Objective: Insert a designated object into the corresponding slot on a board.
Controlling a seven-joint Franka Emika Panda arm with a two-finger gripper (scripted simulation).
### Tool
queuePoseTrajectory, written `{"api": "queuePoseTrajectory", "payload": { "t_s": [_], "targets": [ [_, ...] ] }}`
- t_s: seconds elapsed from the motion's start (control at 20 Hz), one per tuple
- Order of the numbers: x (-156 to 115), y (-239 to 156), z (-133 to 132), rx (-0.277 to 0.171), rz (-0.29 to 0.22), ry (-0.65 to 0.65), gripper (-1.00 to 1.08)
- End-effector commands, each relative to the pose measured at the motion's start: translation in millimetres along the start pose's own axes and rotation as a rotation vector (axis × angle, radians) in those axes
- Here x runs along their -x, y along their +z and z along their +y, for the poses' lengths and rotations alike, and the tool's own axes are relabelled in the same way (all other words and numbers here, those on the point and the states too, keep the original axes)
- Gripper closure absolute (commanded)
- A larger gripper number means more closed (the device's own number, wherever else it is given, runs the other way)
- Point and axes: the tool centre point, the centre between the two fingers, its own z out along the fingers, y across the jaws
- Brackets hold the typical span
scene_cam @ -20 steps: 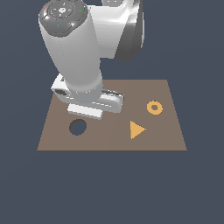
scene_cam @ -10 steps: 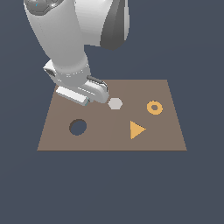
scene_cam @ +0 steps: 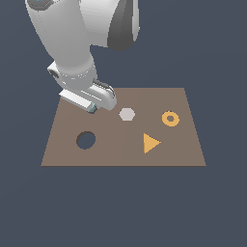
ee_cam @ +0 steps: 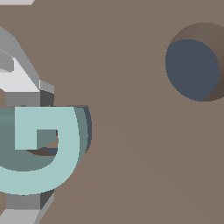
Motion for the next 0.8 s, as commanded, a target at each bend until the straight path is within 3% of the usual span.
{"api": "queuePoseTrajectory", "payload": {
  "t_s": [0.0, 0.45, 0.5, 0.75],
  "targets": [
    [0, 0, -1, 0.000, 0.000, -0.003, 1.08],
    [0, 10, -1, -0.001, 0.000, -0.004, 1.08],
    [0, 10, -1, -0.001, 0.000, -0.004, -0.92],
    [0, 10, -1, -0.001, 0.000, -0.004, -0.92]
  ]
}}
